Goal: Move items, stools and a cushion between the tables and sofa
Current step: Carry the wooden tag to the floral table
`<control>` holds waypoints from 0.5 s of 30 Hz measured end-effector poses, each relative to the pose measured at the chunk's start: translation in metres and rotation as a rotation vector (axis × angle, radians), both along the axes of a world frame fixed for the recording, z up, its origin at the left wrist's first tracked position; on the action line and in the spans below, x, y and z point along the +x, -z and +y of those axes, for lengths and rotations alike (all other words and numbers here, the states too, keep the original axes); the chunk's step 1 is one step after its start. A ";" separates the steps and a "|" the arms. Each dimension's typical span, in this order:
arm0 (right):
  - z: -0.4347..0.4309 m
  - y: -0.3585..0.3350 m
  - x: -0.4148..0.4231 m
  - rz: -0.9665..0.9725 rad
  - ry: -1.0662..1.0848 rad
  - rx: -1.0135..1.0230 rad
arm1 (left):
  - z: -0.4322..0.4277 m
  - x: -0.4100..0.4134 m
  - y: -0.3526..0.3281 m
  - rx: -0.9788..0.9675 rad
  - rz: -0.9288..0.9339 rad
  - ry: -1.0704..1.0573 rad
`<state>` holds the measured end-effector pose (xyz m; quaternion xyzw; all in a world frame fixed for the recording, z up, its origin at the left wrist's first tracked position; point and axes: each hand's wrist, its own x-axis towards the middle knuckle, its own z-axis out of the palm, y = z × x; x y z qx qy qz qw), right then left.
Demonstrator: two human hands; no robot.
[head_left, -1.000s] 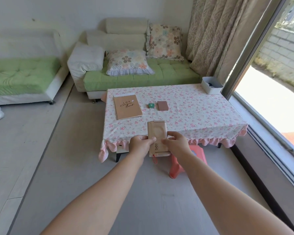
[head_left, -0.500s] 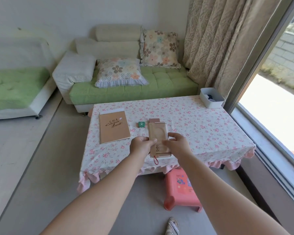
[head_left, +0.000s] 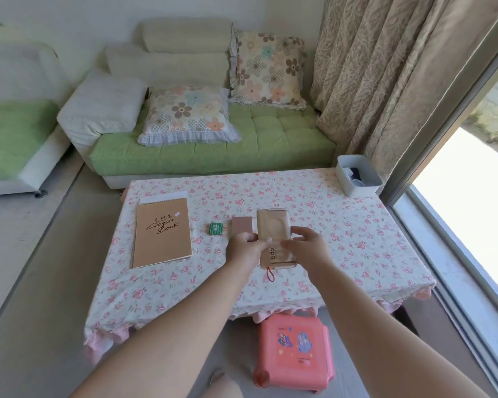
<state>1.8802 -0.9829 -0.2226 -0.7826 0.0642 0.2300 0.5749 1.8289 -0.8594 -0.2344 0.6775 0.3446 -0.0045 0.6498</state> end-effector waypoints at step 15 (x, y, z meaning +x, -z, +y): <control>0.057 0.048 0.174 0.086 0.022 -0.088 | 0.058 0.176 0.047 -0.003 0.106 0.050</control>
